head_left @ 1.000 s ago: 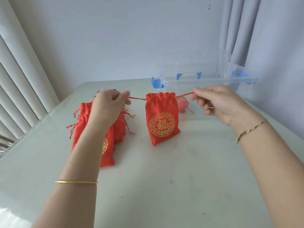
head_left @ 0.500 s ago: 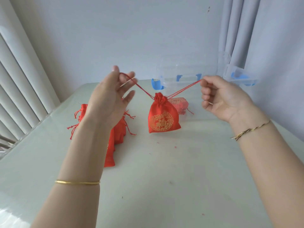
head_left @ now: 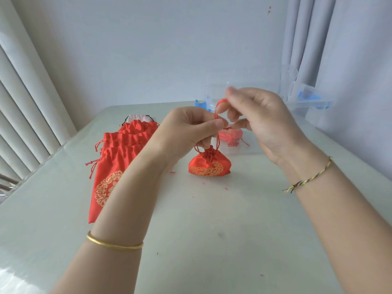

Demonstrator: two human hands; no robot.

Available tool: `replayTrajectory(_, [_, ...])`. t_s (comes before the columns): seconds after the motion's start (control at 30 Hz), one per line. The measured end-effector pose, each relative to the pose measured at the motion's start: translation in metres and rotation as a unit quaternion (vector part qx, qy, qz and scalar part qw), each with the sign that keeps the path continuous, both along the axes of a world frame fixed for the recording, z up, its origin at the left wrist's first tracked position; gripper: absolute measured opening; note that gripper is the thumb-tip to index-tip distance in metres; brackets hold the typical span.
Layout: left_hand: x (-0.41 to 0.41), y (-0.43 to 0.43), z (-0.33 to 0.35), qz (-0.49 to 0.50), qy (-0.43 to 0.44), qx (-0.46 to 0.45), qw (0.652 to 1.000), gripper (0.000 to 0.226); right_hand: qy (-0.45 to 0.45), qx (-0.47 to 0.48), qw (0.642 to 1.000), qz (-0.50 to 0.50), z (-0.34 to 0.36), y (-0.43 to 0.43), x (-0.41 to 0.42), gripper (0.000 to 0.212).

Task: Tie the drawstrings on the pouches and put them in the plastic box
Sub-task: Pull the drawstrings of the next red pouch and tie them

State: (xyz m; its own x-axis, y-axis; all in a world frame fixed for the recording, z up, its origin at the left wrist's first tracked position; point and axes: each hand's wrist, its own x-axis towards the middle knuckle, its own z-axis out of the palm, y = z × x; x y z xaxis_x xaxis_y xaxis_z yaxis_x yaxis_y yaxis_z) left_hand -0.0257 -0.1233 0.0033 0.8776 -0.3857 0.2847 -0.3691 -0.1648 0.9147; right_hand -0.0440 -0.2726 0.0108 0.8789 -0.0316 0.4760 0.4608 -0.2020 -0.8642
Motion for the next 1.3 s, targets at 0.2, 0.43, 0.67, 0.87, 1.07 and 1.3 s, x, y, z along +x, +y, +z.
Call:
replayTrajectory(0.2, [0.000,0.001,0.000,-0.004,0.041,-0.074,0.996,0.013,0.147,-0.056,0.987,-0.008,-0.011,-0.003,0.006,0.035])
replayTrajectory(0.43, [0.004,0.004,0.000,0.010,0.045,-0.128,0.991,0.016,0.148,0.052,0.985,0.074,-0.006,-0.008,0.007,0.034])
replayTrajectory(0.67, [0.005,0.010,0.000,0.004,0.054,-0.146,0.988,0.017,0.229,-0.202,0.945,0.113,-0.006,-0.018,-0.001,0.035])
replayTrajectory(0.87, [0.003,0.009,0.002,-0.030,-0.086,-0.012,0.996,0.027,0.102,-0.051,0.993,0.025,-0.016,-0.006,0.012,0.026])
replayTrajectory(1.07, [0.003,0.001,-0.007,0.110,-0.329,0.110,0.932,0.034,0.155,0.030,0.981,0.111,-0.023,0.001,0.013,0.024])
replayTrajectory(1.3, [0.011,-0.001,-0.016,0.170,-0.498,0.200,0.827,0.036,0.187,0.095,0.965,0.160,-0.026,-0.001,0.015,0.018])
